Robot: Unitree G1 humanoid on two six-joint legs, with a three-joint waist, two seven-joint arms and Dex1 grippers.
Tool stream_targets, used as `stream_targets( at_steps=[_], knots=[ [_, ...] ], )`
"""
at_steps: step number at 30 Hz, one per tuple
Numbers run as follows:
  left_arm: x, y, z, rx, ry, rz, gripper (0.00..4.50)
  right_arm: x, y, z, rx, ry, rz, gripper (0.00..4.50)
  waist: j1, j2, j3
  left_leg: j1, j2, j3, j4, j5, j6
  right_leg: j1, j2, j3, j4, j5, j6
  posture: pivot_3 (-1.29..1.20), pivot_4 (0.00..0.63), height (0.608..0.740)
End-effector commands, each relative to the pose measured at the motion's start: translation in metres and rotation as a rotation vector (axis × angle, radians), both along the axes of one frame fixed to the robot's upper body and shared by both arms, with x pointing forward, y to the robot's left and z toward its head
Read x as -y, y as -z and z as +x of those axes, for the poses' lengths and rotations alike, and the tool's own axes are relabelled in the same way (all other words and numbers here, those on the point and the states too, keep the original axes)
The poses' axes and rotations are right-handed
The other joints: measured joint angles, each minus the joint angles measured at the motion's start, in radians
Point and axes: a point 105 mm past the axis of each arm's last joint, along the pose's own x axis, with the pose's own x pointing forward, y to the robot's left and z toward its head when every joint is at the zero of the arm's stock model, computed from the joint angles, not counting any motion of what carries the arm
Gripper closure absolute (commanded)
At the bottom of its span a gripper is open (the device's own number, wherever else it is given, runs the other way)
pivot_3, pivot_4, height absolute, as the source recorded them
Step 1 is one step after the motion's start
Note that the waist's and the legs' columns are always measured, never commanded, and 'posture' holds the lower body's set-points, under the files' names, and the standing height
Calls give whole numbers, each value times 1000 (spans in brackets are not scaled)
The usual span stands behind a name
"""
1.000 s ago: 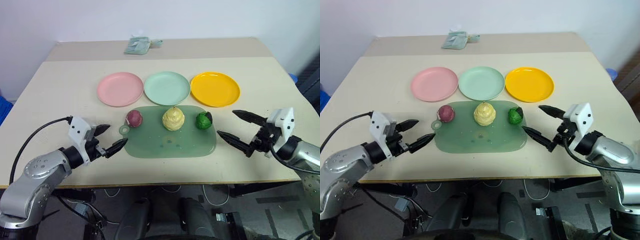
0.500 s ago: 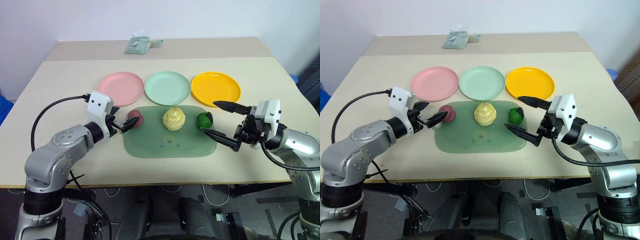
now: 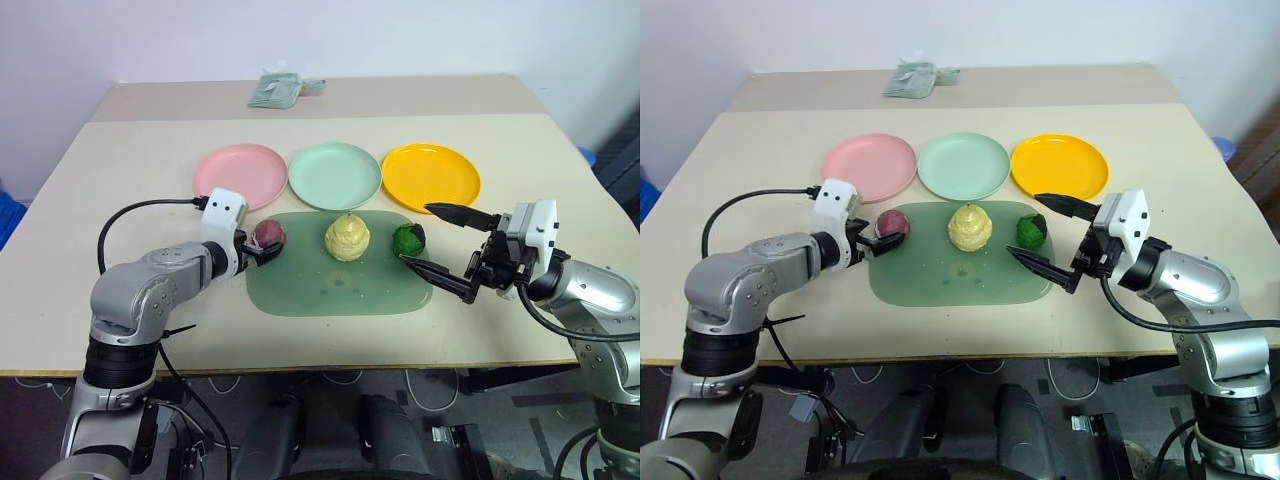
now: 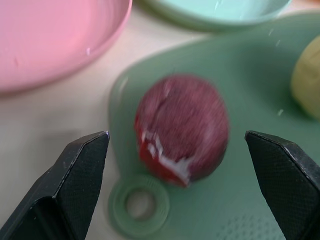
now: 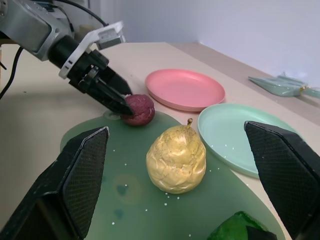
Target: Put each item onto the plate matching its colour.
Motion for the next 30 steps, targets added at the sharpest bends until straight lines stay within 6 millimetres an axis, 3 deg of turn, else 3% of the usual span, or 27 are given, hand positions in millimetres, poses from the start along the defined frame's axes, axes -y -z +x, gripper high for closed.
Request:
stream_targets(
  at_steps=[1,3,6,8,13,16,20,26,30],
  knots=[
    [9,-11,7,52,10,6,265,0,-14,-7,78,3,-1,12,1,0,0,0,0,0,0,0,0,0,0,0,0,0,0,0,150,740],
    [11,-12,8,57,8,11,885,1,-14,-7,78,9,-2,0,0,0,0,0,0,0,0,0,0,0,0,0,0,0,0,0,150,740],
    [13,-15,10,73,2,6,2312,3,-14,-8,77,16,-3,0,-2,0,0,0,0,0,0,0,0,0,0,0,0,0,0,0,150,740],
    [13,-17,11,80,-1,8,2824,3,-14,-8,77,21,-4,0,-2,0,0,0,0,0,0,0,0,0,0,0,0,0,0,0,150,740],
    [9,-29,15,133,-40,-11,2824,4,-14,-7,76,26,-5,0,0,0,0,0,0,0,0,0,0,0,0,0,0,0,0,0,150,740],
    [-1,-44,28,196,-125,-45,2824,4,-14,-6,79,28,-5,0,2,0,0,-1,0,0,1,0,0,0,0,0,0,0,0,0,150,740],
    [-33,-63,66,292,-327,-63,2824,4,-19,2,103,56,11,0,1,0,0,-1,0,0,3,0,0,0,0,-1,1,1,0,0,150,740],
    [-41,-64,111,340,-448,-80,2824,1,-20,6,115,64,22,0,3,-1,0,-2,0,0,4,0,0,0,0,-1,0,2,2,0,150,740],
    [-39,-55,131,344,-481,-78,2824,-2,-20,7,123,71,29,0,2,-1,0,-4,-1,0,8,-1,1,0,0,-1,0,3,4,0,150,740]
  ],
)
